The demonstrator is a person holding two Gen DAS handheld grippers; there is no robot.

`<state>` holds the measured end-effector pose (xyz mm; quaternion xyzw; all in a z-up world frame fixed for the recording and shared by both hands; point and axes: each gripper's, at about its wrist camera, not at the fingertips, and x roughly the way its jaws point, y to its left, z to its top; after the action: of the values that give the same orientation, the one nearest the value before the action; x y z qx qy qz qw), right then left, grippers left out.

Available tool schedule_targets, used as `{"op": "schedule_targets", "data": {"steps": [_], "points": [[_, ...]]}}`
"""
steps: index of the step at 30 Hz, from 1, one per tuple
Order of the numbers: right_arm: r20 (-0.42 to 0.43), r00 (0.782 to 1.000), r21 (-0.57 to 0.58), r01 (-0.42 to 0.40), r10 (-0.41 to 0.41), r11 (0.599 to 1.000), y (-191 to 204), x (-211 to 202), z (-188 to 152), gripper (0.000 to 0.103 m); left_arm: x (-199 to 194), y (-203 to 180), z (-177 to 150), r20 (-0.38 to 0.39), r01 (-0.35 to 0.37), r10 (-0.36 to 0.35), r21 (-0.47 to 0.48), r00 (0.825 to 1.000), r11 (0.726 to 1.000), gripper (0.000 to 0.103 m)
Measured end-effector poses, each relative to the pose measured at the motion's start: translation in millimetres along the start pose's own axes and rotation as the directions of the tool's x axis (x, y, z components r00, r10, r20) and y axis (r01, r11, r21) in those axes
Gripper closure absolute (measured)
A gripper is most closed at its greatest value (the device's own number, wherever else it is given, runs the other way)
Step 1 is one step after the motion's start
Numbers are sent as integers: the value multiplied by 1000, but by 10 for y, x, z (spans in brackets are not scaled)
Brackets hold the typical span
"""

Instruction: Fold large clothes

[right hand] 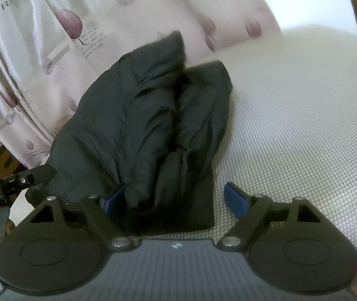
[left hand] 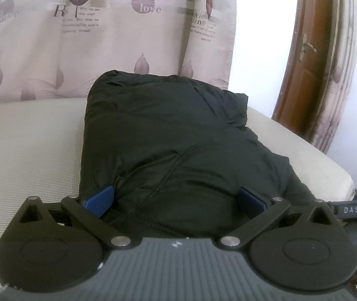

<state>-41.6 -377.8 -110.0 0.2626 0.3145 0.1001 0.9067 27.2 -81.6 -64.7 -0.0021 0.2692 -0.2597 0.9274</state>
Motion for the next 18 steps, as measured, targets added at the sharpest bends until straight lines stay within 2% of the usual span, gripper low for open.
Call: {"op": "schedule_targets", "data": {"steps": [8,14,18], "points": [[-11,1000,9,-4,4,1000,-16,7,25,15,-41,142,18,-5,-16,16,-14,1000,1000,0],[-24,999,25,-28,29,999,-78,12,105,9,5,496,125,-48,39,-46,-142,998,989,0],[-1,996,114,-88,88,990,-200,-2,174,7,82,761,210,-30,131,-143,-239,989,962,0]]}}
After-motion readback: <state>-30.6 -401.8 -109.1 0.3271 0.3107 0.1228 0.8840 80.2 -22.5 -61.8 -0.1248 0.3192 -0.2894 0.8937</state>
